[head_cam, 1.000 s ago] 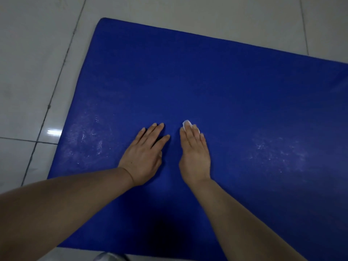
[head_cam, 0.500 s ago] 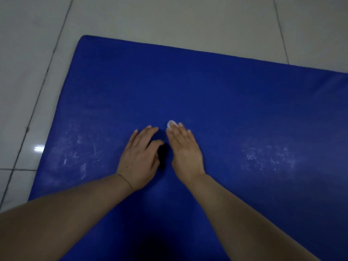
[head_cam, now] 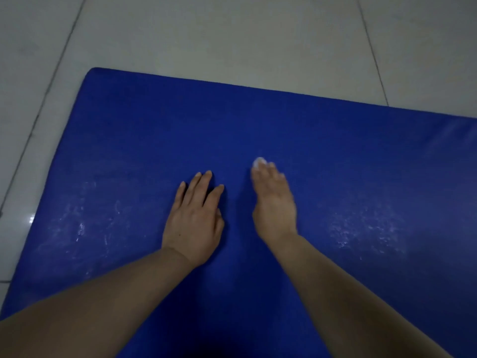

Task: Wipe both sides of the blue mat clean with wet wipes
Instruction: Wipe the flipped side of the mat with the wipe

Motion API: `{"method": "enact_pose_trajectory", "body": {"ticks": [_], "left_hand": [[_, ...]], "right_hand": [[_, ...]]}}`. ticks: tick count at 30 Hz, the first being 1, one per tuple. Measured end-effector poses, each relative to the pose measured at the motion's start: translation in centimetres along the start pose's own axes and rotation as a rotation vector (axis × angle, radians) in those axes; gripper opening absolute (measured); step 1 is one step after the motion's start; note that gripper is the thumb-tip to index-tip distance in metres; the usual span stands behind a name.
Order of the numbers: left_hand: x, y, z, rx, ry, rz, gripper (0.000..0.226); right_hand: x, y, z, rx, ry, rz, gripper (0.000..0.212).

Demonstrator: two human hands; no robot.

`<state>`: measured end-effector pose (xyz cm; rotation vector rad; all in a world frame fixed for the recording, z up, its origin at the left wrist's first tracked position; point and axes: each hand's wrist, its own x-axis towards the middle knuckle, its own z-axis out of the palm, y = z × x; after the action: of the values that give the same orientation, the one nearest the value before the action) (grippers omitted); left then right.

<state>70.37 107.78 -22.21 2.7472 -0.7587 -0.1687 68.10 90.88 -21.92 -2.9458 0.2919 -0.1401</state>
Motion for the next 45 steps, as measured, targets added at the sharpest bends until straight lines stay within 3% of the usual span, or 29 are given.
{"method": "enact_pose_trajectory", "body": {"ticks": [5, 7, 10, 14, 19, 21, 28, 30, 35, 37, 41, 45], "left_hand": [[0.1, 0.0, 0.1, 0.02, 0.016, 0.003, 0.054], [0.1, 0.0, 0.0, 0.017, 0.015, 0.007, 0.054], [0.3, 0.0, 0.0, 0.014, 0.006, 0.008, 0.054], [0.3, 0.0, 0.0, 0.004, 0.014, 0.013, 0.053], [0.2, 0.0, 0.0, 0.013, 0.006, 0.001, 0.054], [0.2, 0.0, 0.0, 0.01, 0.002, -0.001, 0.054], [0.2, 0.0, -0.1, 0.001, 0.002, 0.011, 0.052], [0.2, 0.0, -0.1, -0.004, -0.001, 0.01, 0.052], [0.1, 0.0, 0.2, 0.005, -0.006, -0.004, 0.053], [0.2, 0.0, 0.2, 0.007, -0.007, -0.008, 0.053], [0.2, 0.0, 0.1, -0.009, 0.0, -0.008, 0.052], [0.2, -0.1, 0.0, -0.012, 0.001, -0.006, 0.051]], "right_hand": [[2.0, 5.8, -1.7, -0.048, 0.024, 0.346, 0.07], [3.1, 3.8, -1.2, -0.052, 0.026, 0.256, 0.067], [3.8, -0.9, 0.7, -0.009, -0.025, -0.037, 0.065], [4.2, 0.0, 0.7, 0.041, -0.018, -0.063, 0.071], [5.3, 8.3, -2.3, -0.094, -0.066, 0.295, 0.069], [6.0, 8.4, -2.6, -0.113, -0.029, 0.355, 0.065], [7.3, 0.8, -0.3, 0.005, -0.133, -0.148, 0.069], [7.3, 3.2, -0.9, -0.01, -0.079, -0.139, 0.073], [8.5, 10.3, -3.5, -0.115, -0.112, 0.256, 0.067], [9.3, 8.2, -3.3, -0.108, -0.082, 0.196, 0.065], [9.9, 2.0, -1.2, -0.041, -0.184, -0.128, 0.068], [10.8, 4.8, -1.9, -0.111, -0.163, -0.106, 0.071]]}}
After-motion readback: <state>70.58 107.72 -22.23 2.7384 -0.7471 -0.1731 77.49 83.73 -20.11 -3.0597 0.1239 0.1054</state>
